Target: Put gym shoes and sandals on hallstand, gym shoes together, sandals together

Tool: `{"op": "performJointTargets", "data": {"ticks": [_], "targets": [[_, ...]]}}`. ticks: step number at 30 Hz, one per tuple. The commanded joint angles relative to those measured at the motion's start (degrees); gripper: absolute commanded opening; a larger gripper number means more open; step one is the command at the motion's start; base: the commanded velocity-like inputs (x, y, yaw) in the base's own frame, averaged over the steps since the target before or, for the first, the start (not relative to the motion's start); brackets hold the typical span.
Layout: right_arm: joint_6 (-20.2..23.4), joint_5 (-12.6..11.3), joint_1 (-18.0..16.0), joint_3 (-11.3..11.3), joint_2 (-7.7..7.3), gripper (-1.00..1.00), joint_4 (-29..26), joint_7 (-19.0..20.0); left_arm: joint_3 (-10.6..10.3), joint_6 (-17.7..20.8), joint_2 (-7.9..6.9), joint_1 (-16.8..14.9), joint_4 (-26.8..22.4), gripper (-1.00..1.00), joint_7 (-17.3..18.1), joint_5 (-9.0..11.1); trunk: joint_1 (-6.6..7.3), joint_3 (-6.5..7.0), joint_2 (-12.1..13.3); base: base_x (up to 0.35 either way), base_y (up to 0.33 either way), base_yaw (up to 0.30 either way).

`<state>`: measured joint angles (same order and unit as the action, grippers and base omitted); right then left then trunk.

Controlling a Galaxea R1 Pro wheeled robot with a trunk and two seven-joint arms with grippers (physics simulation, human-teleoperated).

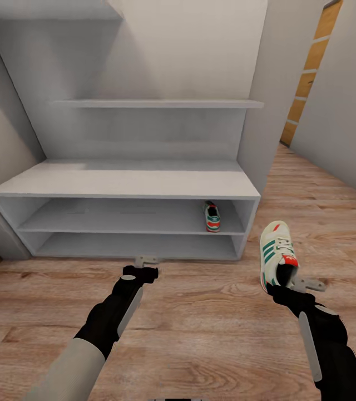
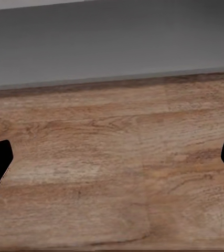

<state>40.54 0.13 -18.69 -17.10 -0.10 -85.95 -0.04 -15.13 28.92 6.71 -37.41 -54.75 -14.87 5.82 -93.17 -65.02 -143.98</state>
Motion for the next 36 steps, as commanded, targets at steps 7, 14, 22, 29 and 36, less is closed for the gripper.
{"op": "performJointTargets", "data": {"ticks": [7, 14, 22, 29, 36], "targets": [[0.32, 0.06, -0.03, 0.12, 0.01, -1.00, -0.09, -0.04, -0.17, 0.09, -0.03, -0.03, -0.09, 1.00, -0.51, 0.60, 0.02, -0.05, -0.02, -0.035, 0.297, 0.000], [0.31, 0.11, -0.03, 0.21, 0.02, -1.00, -0.08, -0.04, -0.17, 0.09, -0.03, -0.03, -0.09, 1.00, -0.51, 0.60, 0.02, -0.05, -0.02, -0.003, 0.314, 0.000], [0.32, 0.09, -0.03, 0.23, 0.06, -1.00, -0.07, -0.04, -0.17, 0.08, -0.03, -0.03, -0.09, 1.00, -0.51, 0.60, 0.02, -0.05, -0.02, 0.000, 0.319, 0.000], [0.32, 0.12, -0.03, 0.34, 0.06, -1.00, -0.06, -0.04, -0.13, 0.08, -0.03, -0.03, -0.11, 1.00, -0.51, 0.60, 0.02, -0.05, -0.02, 0.000, 0.321, 0.000], [0.32, 0.09, -0.03, 0.36, 0.02, -1.00, -0.08, -0.04, 0.19, 0.02, -0.03, -0.03, -0.22, 1.00, -0.37, 0.80, 0.02, -0.05, -0.02, 0.000, 0.321, 0.000]]}}
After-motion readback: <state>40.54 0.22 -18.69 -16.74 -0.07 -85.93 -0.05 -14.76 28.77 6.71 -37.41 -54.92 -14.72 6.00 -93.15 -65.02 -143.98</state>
